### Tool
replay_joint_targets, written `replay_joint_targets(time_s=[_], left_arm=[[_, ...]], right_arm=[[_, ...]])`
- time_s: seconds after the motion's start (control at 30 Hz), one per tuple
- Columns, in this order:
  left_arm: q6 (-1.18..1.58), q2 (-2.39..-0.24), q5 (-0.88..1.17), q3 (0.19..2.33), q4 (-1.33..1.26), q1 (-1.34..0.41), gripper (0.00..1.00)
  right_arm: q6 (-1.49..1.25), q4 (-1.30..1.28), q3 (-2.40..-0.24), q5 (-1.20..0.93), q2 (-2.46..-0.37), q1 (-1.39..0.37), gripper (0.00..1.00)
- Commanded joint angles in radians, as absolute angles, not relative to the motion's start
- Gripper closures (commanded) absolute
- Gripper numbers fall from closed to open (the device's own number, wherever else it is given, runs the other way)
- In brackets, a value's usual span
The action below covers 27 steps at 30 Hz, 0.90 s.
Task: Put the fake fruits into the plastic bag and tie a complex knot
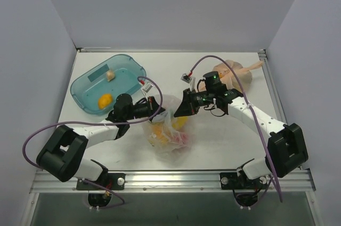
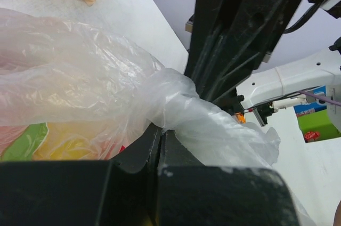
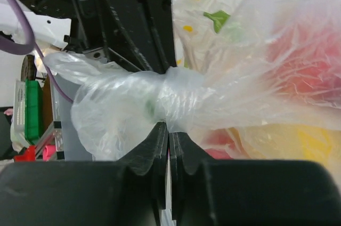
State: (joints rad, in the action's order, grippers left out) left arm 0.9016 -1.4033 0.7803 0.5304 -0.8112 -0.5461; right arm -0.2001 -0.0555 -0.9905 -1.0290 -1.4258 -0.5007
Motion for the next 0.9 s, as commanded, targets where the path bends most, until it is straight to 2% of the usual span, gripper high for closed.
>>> replay_joint_targets(time_s=[0.0, 0.2, 0.6, 0.83, 0.87], left_arm=[[0.888, -1.42, 0.746, 0.571, -0.833, -0.541, 1.0], [0.9, -1.445, 0.678, 0.563, -0.831, -0.543, 1.0], [1.041, -1.483, 0.661, 0.595, -0.952, -0.563, 1.0], [1.057, -1.539, 0.632, 0.601, -0.974, -0.621, 1.0], [1.057, -1.54, 0.632, 0.595, -0.976, -0.623, 1.0]], right_arm=[[-0.233, 0.023, -1.058, -1.106, -1.44, -0.52, 1.0], [-0.279, 0.06, -1.085, -1.138, -1.439, -0.564, 1.0], [-0.161, -0.034, -1.002, -1.12, -1.401, -0.603, 1.0], [-0.15, -0.028, -1.103, -1.117, -1.488, -0.612, 1.0], [-0.152, -0.032, -1.106, -1.117, -1.488, -0.611, 0.96]])
